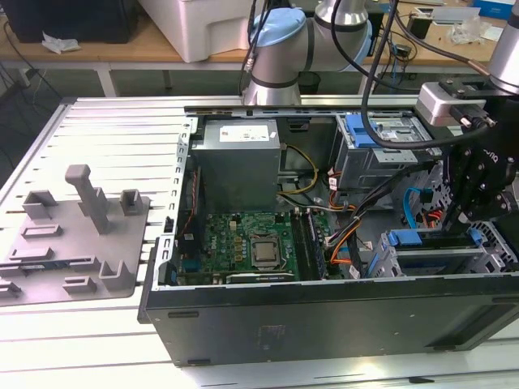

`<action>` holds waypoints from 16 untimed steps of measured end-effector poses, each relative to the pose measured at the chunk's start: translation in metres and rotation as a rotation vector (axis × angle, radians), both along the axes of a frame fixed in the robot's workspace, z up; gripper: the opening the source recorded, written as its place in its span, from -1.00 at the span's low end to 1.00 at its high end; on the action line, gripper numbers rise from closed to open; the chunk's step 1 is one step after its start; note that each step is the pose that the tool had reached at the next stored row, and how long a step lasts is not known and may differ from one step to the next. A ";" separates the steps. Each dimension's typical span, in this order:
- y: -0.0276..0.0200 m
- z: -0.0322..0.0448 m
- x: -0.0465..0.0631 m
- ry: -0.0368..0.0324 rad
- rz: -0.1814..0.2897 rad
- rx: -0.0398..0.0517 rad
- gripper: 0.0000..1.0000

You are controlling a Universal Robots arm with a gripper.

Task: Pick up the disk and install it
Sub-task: 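Insert the first disk wire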

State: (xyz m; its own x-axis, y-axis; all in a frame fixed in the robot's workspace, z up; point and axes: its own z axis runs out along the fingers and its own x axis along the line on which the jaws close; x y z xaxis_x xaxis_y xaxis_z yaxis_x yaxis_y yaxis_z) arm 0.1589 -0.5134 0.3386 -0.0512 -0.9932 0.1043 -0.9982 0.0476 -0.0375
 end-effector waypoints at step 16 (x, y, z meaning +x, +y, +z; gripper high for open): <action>0.0000 -0.0019 0.000 0.0000 0.000 0.0000 -0.66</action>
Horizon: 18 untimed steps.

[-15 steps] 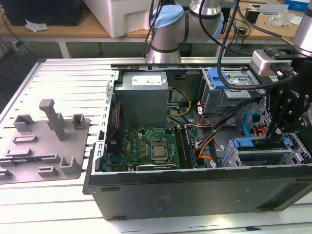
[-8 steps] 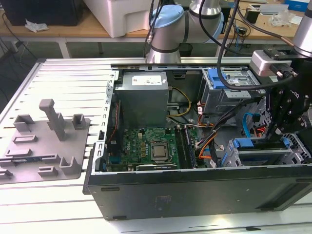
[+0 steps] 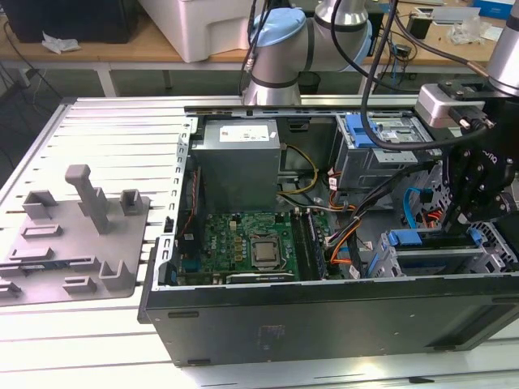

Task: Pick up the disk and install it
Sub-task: 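Insert the first disk wire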

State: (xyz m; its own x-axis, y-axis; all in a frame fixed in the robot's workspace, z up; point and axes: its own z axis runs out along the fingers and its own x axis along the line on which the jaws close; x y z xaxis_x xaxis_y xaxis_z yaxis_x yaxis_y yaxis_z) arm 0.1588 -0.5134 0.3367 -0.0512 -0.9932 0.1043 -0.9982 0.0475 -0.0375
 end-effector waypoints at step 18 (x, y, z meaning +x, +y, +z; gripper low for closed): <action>-0.0001 -0.0022 0.000 0.0000 0.000 0.0000 -0.66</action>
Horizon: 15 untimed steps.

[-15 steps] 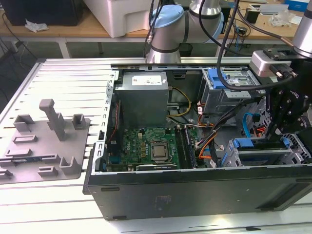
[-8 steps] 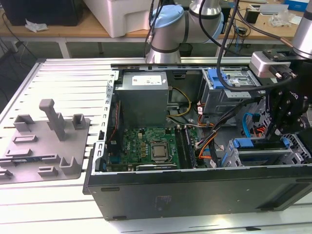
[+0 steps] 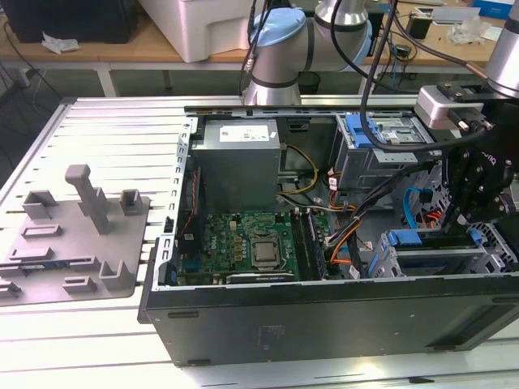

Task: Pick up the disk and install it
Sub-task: 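Insert the first disk wire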

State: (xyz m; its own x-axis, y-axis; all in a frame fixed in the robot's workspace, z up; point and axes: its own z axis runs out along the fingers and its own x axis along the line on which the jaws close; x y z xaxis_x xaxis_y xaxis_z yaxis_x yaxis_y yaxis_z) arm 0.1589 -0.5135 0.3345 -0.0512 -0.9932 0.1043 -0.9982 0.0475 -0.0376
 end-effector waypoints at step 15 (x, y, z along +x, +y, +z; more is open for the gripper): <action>0.0146 0.0158 0.000 0.0000 0.000 -0.0009 -0.39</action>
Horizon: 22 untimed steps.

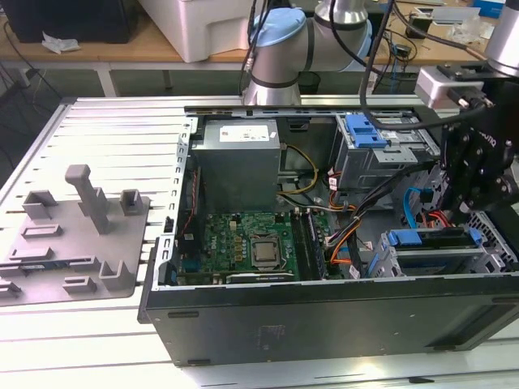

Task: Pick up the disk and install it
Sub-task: 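Insert the first disk wire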

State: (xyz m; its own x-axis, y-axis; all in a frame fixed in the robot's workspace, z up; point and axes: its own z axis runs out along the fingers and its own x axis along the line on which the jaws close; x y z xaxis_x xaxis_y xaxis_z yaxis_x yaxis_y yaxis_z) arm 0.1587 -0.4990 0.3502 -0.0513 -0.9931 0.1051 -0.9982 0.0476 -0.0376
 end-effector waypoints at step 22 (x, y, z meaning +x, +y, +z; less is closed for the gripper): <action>0.0203 0.0209 -0.003 0.0000 0.000 -0.0055 -0.39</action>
State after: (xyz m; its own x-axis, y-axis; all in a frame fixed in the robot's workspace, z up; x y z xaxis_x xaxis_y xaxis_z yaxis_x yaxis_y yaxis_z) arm 0.1554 -0.4787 0.3712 -0.0515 -0.9925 0.1106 -0.9982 0.0476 -0.0378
